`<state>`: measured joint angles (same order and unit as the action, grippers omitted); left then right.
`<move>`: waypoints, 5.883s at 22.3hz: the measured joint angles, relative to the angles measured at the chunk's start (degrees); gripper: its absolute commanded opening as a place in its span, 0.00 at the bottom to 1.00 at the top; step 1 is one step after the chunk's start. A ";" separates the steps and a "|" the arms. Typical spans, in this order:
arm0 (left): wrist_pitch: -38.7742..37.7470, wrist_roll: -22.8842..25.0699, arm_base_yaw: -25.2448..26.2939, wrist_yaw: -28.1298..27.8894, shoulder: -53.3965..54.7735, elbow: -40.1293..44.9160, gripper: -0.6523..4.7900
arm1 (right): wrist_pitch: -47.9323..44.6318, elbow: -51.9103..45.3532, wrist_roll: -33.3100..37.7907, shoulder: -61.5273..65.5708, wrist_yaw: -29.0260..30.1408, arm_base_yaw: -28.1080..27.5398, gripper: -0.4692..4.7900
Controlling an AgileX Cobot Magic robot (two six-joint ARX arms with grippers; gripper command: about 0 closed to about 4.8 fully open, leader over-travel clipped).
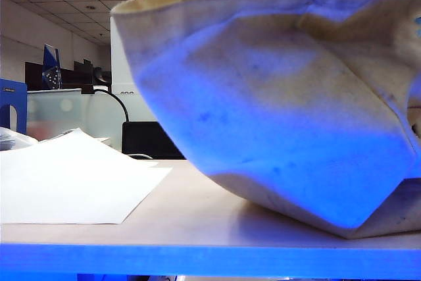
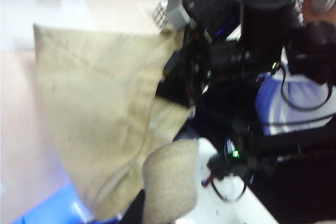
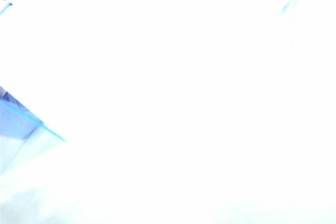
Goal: Take the glasses case out of the canvas bag and put it on the table.
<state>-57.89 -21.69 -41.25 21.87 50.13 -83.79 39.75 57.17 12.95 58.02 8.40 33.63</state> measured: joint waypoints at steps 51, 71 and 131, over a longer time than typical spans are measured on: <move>31.12 19.50 31.63 -18.03 3.43 2.14 0.11 | -28.74 8.79 22.08 -10.84 40.17 -11.02 0.84; 34.56 15.43 39.12 -12.26 10.25 -2.82 0.11 | -48.76 5.88 51.01 -13.88 63.12 -4.76 0.75; -24.17 6.14 -18.88 -11.23 67.54 -87.30 0.22 | 18.95 0.02 -10.01 -22.43 2.91 9.66 0.70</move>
<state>-82.06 -15.55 -60.14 10.63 117.67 -171.09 58.70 57.19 2.94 35.59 11.31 43.29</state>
